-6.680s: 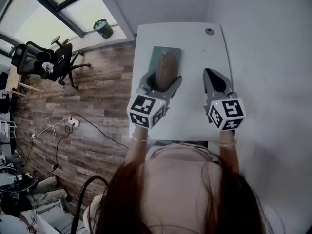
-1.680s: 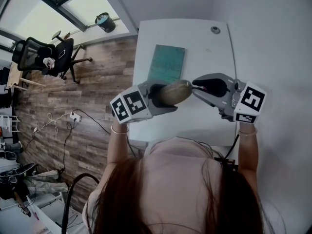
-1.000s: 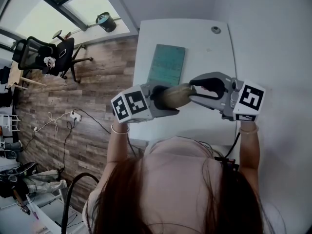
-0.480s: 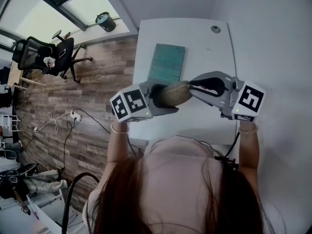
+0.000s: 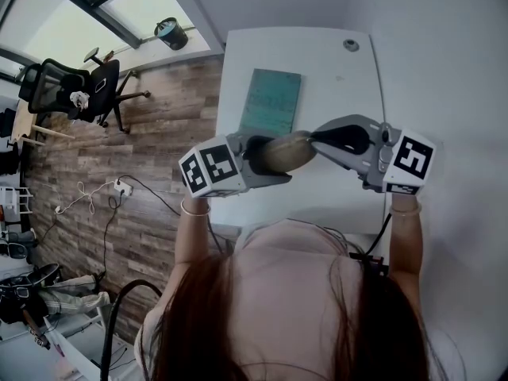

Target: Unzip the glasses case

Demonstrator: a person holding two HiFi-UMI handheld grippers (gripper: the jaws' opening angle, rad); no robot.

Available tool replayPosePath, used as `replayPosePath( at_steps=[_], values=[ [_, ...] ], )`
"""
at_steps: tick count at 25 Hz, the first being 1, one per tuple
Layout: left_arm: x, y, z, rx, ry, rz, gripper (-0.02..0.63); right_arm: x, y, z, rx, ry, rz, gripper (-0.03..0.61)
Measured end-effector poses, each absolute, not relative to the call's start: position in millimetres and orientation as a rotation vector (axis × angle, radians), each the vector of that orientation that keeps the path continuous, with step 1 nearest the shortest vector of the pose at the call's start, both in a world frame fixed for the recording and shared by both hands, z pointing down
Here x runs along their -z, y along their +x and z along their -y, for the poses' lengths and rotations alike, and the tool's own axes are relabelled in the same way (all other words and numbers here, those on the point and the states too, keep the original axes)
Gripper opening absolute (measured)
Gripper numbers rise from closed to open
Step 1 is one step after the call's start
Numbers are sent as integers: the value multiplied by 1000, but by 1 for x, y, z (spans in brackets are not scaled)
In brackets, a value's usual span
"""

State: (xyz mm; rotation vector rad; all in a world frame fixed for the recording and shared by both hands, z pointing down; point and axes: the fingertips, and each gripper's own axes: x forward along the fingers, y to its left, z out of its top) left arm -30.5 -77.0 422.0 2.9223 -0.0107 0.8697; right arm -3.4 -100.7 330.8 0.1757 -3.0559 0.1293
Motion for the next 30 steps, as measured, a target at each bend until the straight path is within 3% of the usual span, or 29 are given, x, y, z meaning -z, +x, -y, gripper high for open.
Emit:
replayPosePath(
  at_steps=[30],
  values=[
    [-425,-32,81,-776,2878,45,285,-350,5,110,-84,236,2995,3]
  ],
)
